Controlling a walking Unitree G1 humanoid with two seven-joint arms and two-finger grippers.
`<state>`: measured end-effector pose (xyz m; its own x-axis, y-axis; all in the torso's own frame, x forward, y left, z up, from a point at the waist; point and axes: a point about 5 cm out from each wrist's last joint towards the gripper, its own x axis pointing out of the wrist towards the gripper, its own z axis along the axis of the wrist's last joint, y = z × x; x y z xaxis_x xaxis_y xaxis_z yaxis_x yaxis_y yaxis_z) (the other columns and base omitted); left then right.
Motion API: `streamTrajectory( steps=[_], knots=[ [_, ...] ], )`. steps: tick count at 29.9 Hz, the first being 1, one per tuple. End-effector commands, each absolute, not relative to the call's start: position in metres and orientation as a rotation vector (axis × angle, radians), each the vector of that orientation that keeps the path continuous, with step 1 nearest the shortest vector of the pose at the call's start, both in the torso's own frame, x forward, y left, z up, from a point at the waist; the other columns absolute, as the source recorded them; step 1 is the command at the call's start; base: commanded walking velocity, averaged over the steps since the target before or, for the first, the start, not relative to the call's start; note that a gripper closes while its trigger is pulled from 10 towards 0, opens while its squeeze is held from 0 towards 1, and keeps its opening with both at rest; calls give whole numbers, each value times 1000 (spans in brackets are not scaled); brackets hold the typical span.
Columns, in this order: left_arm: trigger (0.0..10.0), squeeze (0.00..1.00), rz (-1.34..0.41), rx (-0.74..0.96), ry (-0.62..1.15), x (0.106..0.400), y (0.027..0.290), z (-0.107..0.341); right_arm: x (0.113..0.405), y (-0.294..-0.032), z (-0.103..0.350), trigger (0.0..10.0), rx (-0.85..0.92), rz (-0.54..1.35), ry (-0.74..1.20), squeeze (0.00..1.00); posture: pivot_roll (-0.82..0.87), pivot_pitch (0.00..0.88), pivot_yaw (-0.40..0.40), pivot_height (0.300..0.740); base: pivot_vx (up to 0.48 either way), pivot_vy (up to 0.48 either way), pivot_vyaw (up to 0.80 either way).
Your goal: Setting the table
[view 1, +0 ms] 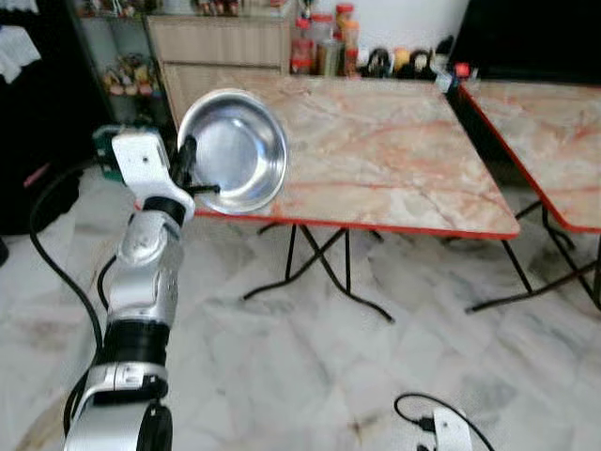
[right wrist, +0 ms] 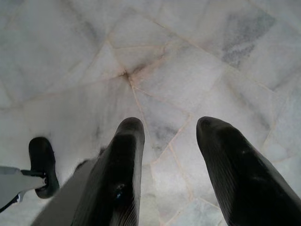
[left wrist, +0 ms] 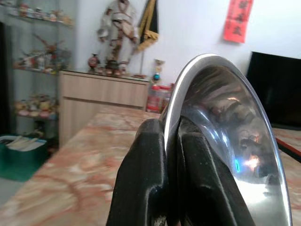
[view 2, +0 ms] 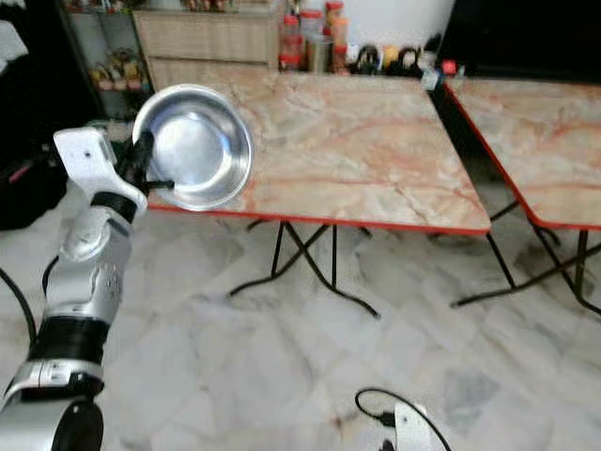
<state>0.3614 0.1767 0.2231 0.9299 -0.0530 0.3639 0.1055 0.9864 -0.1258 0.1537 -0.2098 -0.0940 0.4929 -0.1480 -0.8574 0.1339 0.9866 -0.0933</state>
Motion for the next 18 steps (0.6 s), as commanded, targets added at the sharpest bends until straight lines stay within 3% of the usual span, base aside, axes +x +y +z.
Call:
streamTrajectory(
  steps=[1, 8, 12, 18],
  knots=[
    [10000, 0, -123, -150, -382, 363, 165, 229, 154, -217, -92, 10000, -20, -194, 1030, 0, 50, 0, -25, 740, 319, 0, 0],
    [10000, 0, -126, -151, -379, 363, 165, 229, 154, -217, -92, 10000, -10, -203, 1030, 0, 47, 0, -24, 740, 318, 0, 0],
    [10000, 0, -126, -151, -378, 364, 165, 229, 154, -217, -92, 10000, -9, -198, 1030, 0, 48, 0, -26, 740, 319, 0, -800],
    [10000, 0, -126, -149, -376, 364, 166, 229, 155, -218, -92, 10000, -17, -204, 1021, 0, 50, 0, -26, 740, 315, 0, 0]
  ],
)
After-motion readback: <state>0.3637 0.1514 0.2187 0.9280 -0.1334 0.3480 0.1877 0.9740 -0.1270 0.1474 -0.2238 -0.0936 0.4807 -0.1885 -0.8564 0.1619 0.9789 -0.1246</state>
